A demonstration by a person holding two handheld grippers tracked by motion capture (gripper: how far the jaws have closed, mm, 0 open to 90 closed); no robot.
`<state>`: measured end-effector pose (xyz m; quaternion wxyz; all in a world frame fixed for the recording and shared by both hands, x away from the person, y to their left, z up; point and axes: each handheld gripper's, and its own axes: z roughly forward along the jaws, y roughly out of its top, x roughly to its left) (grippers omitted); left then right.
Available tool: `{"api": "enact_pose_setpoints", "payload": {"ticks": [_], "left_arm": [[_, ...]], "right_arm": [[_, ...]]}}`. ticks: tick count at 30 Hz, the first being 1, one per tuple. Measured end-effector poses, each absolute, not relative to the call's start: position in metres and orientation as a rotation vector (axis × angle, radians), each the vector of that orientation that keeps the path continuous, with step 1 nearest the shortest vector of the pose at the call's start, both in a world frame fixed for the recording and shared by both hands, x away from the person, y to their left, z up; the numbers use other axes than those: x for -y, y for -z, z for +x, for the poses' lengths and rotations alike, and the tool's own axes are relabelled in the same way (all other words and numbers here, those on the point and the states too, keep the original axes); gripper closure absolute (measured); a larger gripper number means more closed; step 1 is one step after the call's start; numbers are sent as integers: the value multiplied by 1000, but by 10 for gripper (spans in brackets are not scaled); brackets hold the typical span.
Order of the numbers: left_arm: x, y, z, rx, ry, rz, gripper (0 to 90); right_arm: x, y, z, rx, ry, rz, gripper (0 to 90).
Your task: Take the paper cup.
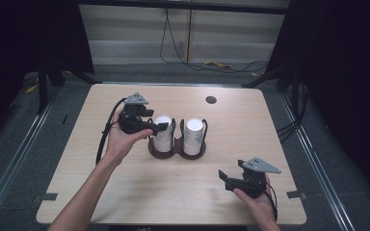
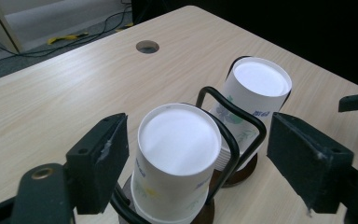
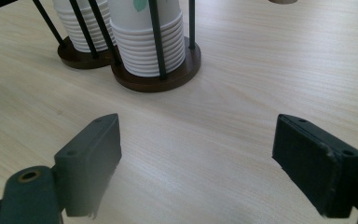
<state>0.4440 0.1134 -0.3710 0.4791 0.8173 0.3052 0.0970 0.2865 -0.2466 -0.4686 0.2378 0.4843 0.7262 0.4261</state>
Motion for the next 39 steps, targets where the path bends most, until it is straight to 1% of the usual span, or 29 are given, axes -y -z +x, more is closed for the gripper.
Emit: {"api": "enact_pose_setpoints", "payload": {"ticks": [2,4,12,13,15,16,20,31,36,39], "left_arm": [[-111,371,449,-741,-235,2013,224],[-109,371,450,-742,-235,2017,254],[-98,378,458,-738,-259,2080,270],[-98,379,459,-732,-261,2088,290],[-97,380,459,-723,-271,2107,365],[-96,380,459,-725,-290,2115,352],[-93,383,463,-736,-282,2124,324],[-87,390,468,-741,-248,2168,289],[-86,394,470,-753,-241,2177,284],[-85,395,471,-765,-239,2194,302]], "right_arm": [[246,468,286,-1993,-1167,1321,145],[246,468,286,-1994,-1170,1315,145],[246,469,287,-2019,-1161,1319,155],[246,469,287,-2017,-1164,1321,156],[246,469,287,-2016,-1164,1321,160],[246,469,287,-2019,-1161,1318,164],[246,470,288,-2019,-1151,1326,175],[246,470,288,-2023,-1148,1323,186],[245,470,288,-2024,-1150,1323,189],[246,470,288,-2025,-1151,1323,190]]}}
